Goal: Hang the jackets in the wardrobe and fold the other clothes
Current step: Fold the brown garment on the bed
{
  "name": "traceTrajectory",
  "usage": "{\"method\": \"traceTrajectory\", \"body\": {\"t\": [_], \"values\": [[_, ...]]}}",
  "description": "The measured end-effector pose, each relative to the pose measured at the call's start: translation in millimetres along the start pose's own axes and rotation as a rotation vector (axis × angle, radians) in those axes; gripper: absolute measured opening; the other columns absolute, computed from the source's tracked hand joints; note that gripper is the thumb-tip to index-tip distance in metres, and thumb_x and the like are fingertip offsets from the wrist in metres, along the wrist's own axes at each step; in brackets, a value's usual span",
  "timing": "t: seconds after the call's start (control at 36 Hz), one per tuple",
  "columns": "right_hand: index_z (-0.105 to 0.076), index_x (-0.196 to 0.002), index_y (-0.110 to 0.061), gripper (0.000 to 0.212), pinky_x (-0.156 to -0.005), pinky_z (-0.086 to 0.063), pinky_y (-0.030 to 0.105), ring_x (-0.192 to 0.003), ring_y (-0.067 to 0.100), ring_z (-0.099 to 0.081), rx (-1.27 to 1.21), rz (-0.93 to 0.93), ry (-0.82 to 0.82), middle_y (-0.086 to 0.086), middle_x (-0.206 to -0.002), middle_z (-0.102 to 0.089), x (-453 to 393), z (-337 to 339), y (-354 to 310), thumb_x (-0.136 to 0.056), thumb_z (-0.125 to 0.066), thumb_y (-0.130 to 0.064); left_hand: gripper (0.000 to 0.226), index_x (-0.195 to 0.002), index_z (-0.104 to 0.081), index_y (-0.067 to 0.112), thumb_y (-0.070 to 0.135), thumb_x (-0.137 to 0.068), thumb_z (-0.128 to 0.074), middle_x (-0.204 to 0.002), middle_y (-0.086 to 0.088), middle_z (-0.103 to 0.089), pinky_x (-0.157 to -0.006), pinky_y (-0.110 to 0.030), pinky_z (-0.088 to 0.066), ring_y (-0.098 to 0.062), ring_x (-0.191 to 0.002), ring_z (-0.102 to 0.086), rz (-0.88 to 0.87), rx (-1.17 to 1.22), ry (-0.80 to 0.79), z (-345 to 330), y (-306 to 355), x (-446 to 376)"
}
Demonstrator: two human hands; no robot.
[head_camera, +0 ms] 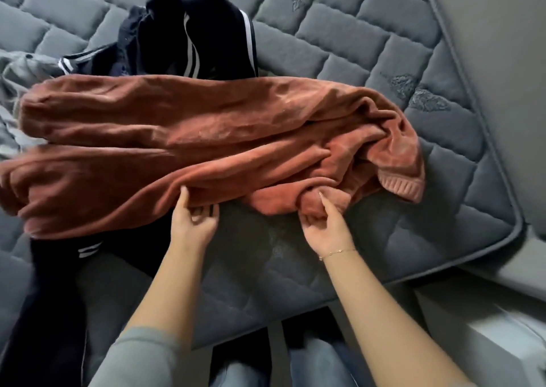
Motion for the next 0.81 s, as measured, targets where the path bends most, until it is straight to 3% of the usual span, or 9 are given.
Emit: {"method": "traceTrajectory", "body": {"t": [0.14, 0.22, 0.28, 0.33, 0.42, 0.47, 0.56, 0.72, 0.81], "values": [[-0.06, -0.079, -0.019, 0.018, -0.068, -0.052, 0.022, -0.07, 0.016, -0.062, 0.064, 0.227, 0.046, 0.0, -0.07, -0.066, 27.3, 3.7, -77.6, -0.087, -0.047, -0.01, 0.021, -0.078, -0.054, 0.014, 0.027, -0.094, -0.06, -0.07, 0.001, -0.064, -0.063, -0.018, -0.052, -0.008, -0.062, -0.061, 0.019, 0.094, 0.065, 0.2, -1.7, 14.8], [-0.058, -0.069, -0.029, 0.029, -0.061, -0.046, 0.011, -0.068, -0.003, -0.051, 0.509, 0.579, 0.126, -0.02, -0.059, -0.06, 50.7, 33.6, -134.6, -0.069, -0.059, 0.0, 0.023, -0.073, -0.053, 0.015, 0.021, -0.096, -0.056, -0.047, 0.003, -0.058, -0.037, -0.013, -0.04, -0.005, -0.036, -0.052, 0.131, 0.021, 0.073, 9.2, -12.7, 27.2], [-0.053, -0.072, -0.035, 0.047, -0.065, -0.041, 0.006, -0.065, -0.011, -0.052, 0.513, 0.429, 0.101, -0.038, -0.067, -0.058, 57.9, 53.7, -156.1, -0.069, -0.059, 0.012, 0.026, -0.069, -0.049, 0.018, 0.018, -0.095, -0.052, -0.039, 0.006, -0.05, -0.032, -0.011, -0.032, -0.003, -0.028, -0.04, 0.19, -0.082, 0.073, 21.2, -27.3, 36.3], [-0.046, -0.077, -0.034, 0.057, -0.062, -0.037, 0.001, -0.062, -0.019, -0.051, 0.473, 0.363, 0.152, -0.045, -0.072, -0.055, 63.8, 74.1, -165.4, -0.075, -0.057, 0.022, 0.025, -0.068, -0.047, 0.02, 0.019, -0.092, -0.054, -0.038, 0.008, -0.047, -0.034, -0.01, -0.03, -0.004, -0.027, -0.035, 0.211, -0.121, 0.08, 36.0, -47.1, 46.3], [-0.047, -0.073, -0.028, 0.032, -0.064, -0.04, 0.014, -0.058, -0.005, -0.056, 0.198, 0.402, 0.219, -0.01, -0.07, -0.062, 66.8, 103.5, -162.0, -0.078, -0.052, 0.003, 0.011, -0.082, -0.06, 0.02, 0.026, -0.091, -0.059, -0.058, 0.004, -0.067, -0.048, -0.014, -0.045, -0.006, -0.047, -0.057, 0.192, -0.09, 0.002, 49.4, -69.6, 59.3], [-0.049, -0.072, -0.024, 0.016, -0.062, -0.043, 0.019, -0.054, 0.009, -0.06, -0.145, 0.236, 0.175, -0.009, -0.06, -0.062, 62.4, 111.4, -151.8, -0.078, -0.045, -0.01, 0.019, -0.101, -0.067, 0.019, 0.031, -0.089, -0.058, -0.087, -0.001, -0.076, -0.074, -0.028, -0.057, -0.014, -0.078, -0.07, 0.173, -0.035, -0.086, 48.7, -74.5, 64.5], [-0.05, -0.071, -0.021, 0.025, -0.045, -0.047, 0.014, -0.039, 0.01, -0.058, -0.23, 0.214, 0.119, -0.006, -0.047, -0.058, 51.6, 108.6, -148.8, -0.088, -0.035, -0.011, 0.046, -0.123, -0.063, 0.011, 0.023, -0.078, -0.065, -0.118, -0.013, -0.068, -0.105, -0.047, -0.039, -0.029, -0.113, -0.062, 0.167, 0.06, -0.193, 35.9, -70.7, 71.2], [-0.055, -0.081, -0.016, 0.028, -0.039, -0.047, 0.017, -0.042, 0.014, -0.062, -0.279, 0.335, -0.102, 0.001, -0.054, -0.065, 46.2, 22.1, -175.2, -0.095, -0.031, -0.011, 0.071, -0.115, -0.063, 0.001, 0.004, -0.044, -0.073, -0.114, -0.018, -0.068, -0.086, -0.043, -0.048, -0.031, -0.109, -0.063, 0.062, 0.113, -0.323, -16.0, -37.6, 89.0], [-0.063, -0.083, -0.011, 0.038, -0.059, -0.055, 0.029, -0.06, 0.022, -0.068, -0.355, 0.468, -0.312, 0.009, -0.067, -0.07, 64.4, -44.7, -201.9, -0.097, -0.028, -0.014, 0.072, -0.117, -0.062, 0.0, 0.002, -0.046, -0.072, -0.117, -0.019, -0.067, -0.089, -0.043, -0.048, -0.032, -0.11, -0.063, 0.008, 0.191, -0.409, -37.7, -24.4, 105.5]]}}
Point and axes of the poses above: each hand's wrist, its own x-axis away from the middle knuckle, its own z-axis out of the back of the hand, y = z × x, the point moved 1 cm from there along -x, towards the middle knuckle
